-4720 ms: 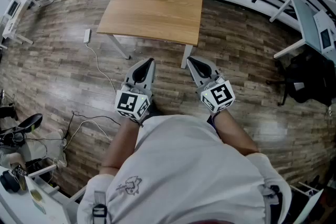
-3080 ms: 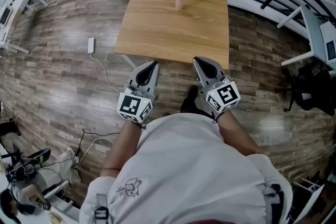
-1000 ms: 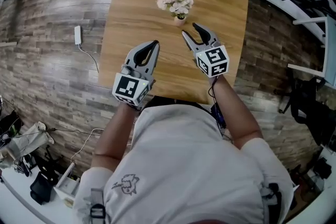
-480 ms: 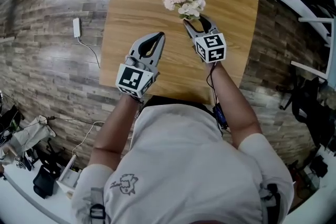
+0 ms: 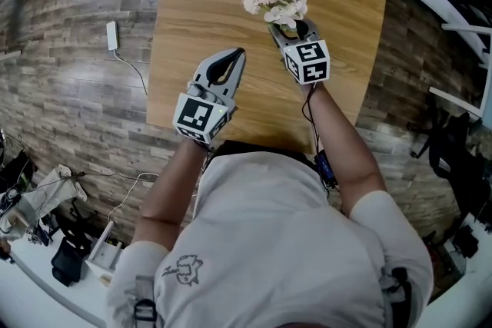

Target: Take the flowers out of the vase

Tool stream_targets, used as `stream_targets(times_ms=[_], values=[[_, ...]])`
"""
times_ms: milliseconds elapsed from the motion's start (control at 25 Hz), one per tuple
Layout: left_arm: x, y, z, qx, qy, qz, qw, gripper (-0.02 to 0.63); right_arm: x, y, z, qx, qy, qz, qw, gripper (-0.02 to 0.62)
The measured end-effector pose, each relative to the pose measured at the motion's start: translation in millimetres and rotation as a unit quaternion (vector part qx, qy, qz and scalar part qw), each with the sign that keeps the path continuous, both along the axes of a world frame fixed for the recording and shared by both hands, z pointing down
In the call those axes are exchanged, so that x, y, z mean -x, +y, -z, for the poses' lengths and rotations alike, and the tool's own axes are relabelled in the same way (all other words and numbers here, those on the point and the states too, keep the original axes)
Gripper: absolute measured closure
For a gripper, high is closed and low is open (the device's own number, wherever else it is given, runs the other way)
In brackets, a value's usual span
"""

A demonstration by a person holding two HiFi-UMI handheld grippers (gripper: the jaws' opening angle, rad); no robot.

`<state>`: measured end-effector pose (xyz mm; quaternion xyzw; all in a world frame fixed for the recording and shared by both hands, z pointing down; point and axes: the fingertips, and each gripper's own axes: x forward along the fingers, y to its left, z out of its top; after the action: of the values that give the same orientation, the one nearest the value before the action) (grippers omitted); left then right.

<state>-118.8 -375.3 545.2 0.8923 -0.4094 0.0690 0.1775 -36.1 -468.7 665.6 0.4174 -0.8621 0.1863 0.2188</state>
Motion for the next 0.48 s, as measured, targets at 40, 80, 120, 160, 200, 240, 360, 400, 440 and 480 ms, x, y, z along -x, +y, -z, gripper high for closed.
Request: stream_targets(times_ms=[40, 80, 120, 160, 200, 240, 360, 400, 440, 480], values=[[-0.3, 0.5, -0.2, 0.0, -0.001, -0.001, 1.0, 0.601, 0.5, -0.6, -0.1, -0.002, 0.0, 0.0, 1.0, 0.376], [-0.3, 0.6, 0.0, -0.001, -0.001, -0.001, 1.0, 0.603, 0.9, -1.3, 0.0, -0.005, 0.0, 0.0, 1.0, 0.384], [-0.2, 0.3, 0.3, -0.001, -0.001, 0.0, 1.0, 0.601, 1.2, -2.3, 0.3, -0.007, -0.002, 0.0, 1.0, 0.401], [0.2, -0.2, 0.4, -0.001, -0.001, 0.0, 1.0, 0.603, 1.4, -3.5, 0.8, -0.008, -0.004, -0.001, 1.0, 0.415], [0.3, -0.5, 0.2, 0.0, -0.002, 0.001, 1.0, 0.601, 1.1, -4.7, 1.4, -0.009, -0.005, -0.003, 1.0, 0.433], [0.0, -0.4, -0.3, 0.001, -0.002, 0.002, 1.0, 0.603, 0.4, -5.5, 2.2, -0.011, -0.006, -0.004, 1.0, 0.459], [-2.0, 1.6, -2.2, 0.004, -0.002, 0.005, 1.0, 0.603, -2.2, -5.9, 3.5, -0.013, -0.007, -0.008, 1.0, 0.497], [-2.5, 2.2, -2.5, 0.005, -0.002, 0.006, 1.0, 0.603, -2.8, -5.9, 3.9, -0.012, -0.009, -0.009, 1.0, 0.503], [-3.1, 3.0, -2.7, 0.005, -0.002, 0.006, 1.0, 0.601, -3.2, -5.8, 4.6, -0.012, -0.01, -0.011, 1.0, 0.506], [-3.8, 4.1, -2.8, 0.006, -0.002, 0.006, 1.0, 0.603, -3.7, -5.4, 5.8, -0.012, -0.012, -0.013, 1.0, 0.511]])
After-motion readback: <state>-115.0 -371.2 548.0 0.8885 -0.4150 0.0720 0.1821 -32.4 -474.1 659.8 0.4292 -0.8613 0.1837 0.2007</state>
